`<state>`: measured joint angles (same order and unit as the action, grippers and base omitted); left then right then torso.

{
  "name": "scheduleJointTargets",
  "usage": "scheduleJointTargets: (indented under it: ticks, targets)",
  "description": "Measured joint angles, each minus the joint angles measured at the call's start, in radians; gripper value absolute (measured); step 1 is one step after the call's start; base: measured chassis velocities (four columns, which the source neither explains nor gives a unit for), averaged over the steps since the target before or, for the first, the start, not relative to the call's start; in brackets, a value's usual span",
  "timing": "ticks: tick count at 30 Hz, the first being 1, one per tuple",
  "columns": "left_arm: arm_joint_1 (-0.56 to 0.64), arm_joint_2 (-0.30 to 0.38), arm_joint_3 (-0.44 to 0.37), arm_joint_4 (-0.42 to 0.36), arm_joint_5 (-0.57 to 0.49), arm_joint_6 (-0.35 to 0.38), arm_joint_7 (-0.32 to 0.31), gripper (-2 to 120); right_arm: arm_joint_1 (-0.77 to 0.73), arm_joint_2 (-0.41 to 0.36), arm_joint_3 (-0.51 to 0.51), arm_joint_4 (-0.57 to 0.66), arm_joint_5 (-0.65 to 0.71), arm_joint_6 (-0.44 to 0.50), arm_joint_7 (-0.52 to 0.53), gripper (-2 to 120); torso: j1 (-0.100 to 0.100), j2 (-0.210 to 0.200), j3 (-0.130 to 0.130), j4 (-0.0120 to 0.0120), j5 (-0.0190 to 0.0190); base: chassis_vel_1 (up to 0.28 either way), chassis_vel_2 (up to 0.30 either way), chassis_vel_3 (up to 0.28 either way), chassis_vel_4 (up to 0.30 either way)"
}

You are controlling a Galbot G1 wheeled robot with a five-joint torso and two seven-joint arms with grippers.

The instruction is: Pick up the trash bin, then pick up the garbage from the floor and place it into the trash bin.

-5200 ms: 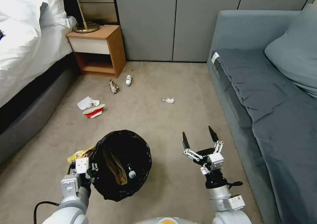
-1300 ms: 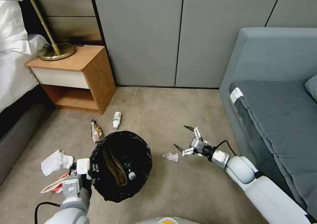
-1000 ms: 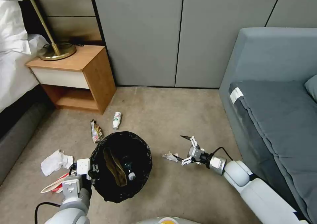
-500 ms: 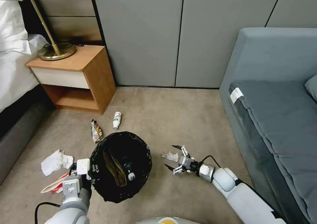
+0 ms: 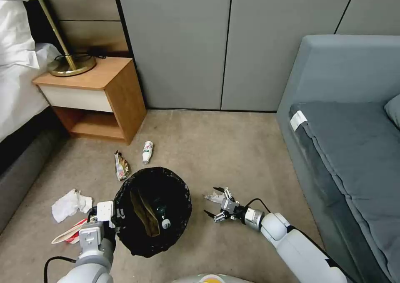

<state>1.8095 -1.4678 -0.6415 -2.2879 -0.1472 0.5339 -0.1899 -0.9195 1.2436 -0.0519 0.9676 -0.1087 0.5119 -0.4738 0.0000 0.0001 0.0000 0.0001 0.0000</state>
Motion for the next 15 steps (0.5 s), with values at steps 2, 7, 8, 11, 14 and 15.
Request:
scheduleJointTargets:
  ticks: [2, 7, 8, 11, 14, 15]
  targets:
    - [0.000, -0.001, 0.000, 0.000, 0.000, -0.001, 0.000, 1, 0.011, 0.008, -0.006, -0.018, -0.005, -0.012, 0.014, 100, 0.000, 0.000, 0.000, 0.0000, 0.0000, 0.000, 0.000, 0.000, 0.000]
    - [-0.002, -0.001, 0.000, 0.000, 0.001, -0.001, 0.000, 1, 0.022, 0.021, -0.011, -0.033, -0.015, -0.028, 0.030, 100, 0.000, 0.000, 0.000, 0.0000, 0.0000, 0.000, 0.000, 0.000, 0.000]
    - [-0.002, -0.001, 0.000, 0.000, 0.001, -0.001, 0.000, 1, 0.024, 0.025, -0.012, -0.037, -0.020, -0.031, 0.034, 100, 0.000, 0.000, 0.000, 0.0000, 0.0000, 0.000, 0.000, 0.000, 0.000]
    - [-0.001, -0.002, 0.000, 0.002, 0.003, -0.001, 0.000, 1, 0.032, 0.039, -0.012, -0.057, -0.042, -0.035, 0.045, 100, 0.000, 0.000, 0.000, -0.0001, 0.0000, 0.000, 0.000, 0.000, 0.000]
    - [0.001, -0.003, 0.000, 0.002, 0.003, -0.001, 0.000, 1, 0.042, 0.055, -0.011, -0.086, -0.067, -0.037, 0.057, 100, 0.000, 0.000, 0.000, 0.0000, 0.0000, 0.000, 0.000, 0.000, 0.000]
    - [0.002, -0.003, 0.000, 0.002, 0.004, -0.001, 0.001, 1, 0.049, 0.063, -0.008, -0.102, -0.077, -0.037, 0.061, 100, 0.000, 0.000, 0.000, -0.0001, 0.0001, 0.000, 0.000, 0.000, 0.000]
